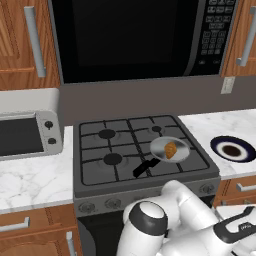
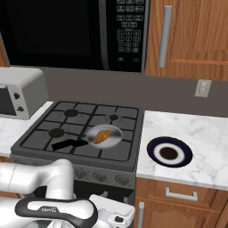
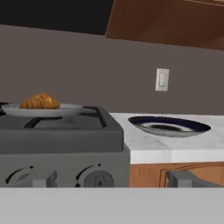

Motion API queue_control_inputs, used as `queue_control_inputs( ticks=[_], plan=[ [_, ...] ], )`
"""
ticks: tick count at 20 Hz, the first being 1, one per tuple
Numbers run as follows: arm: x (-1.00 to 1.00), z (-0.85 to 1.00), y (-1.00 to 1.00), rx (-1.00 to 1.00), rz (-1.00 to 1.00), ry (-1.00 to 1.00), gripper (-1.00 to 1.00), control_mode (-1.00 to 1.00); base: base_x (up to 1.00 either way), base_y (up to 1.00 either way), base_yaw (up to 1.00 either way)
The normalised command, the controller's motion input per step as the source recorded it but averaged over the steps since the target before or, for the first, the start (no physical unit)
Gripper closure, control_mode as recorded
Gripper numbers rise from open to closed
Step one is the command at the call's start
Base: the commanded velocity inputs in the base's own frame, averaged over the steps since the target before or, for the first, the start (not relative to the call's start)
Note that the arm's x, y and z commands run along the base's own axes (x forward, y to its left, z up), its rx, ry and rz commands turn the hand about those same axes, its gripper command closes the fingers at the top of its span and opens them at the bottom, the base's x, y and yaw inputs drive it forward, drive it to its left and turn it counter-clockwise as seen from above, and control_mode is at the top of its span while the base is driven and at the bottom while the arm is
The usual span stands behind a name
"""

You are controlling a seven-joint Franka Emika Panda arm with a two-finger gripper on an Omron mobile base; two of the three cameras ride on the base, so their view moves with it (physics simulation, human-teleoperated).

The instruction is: Pick the croissant and place it on the pan. Then turn on the stove to warm the croissant.

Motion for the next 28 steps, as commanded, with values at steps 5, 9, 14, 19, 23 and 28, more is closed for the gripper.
queue_control_inputs(
  ticks=[5,9,14,19,23,28],
  plan=[
    [0.07,0.0,0.19,0.0,-0.03,-0.07,-1.0,-1.0,0.0,0.0,0.0],
    [0.82,-0.05,0.51,-0.1,-0.2,-0.06,-1.0,-1.0,0.0,0.0,0.0],
    [0.71,-0.01,0.56,-0.12,-0.23,-0.07,-1.0,-1.0,0.0,0.0,0.0],
    [0.5,0.0,0.4,-0.06,-0.18,-0.06,-1.0,-1.0,0.0,0.0,0.0],
    [0.69,0.03,0.35,-0.07,-0.19,-0.08,-1.0,-1.0,0.0,0.0,0.0],
    [0.15,0.0,0.13,-0.02,-0.06,-0.03,-1.0,-1.0,0.0,0.0,0.0]
  ],
)
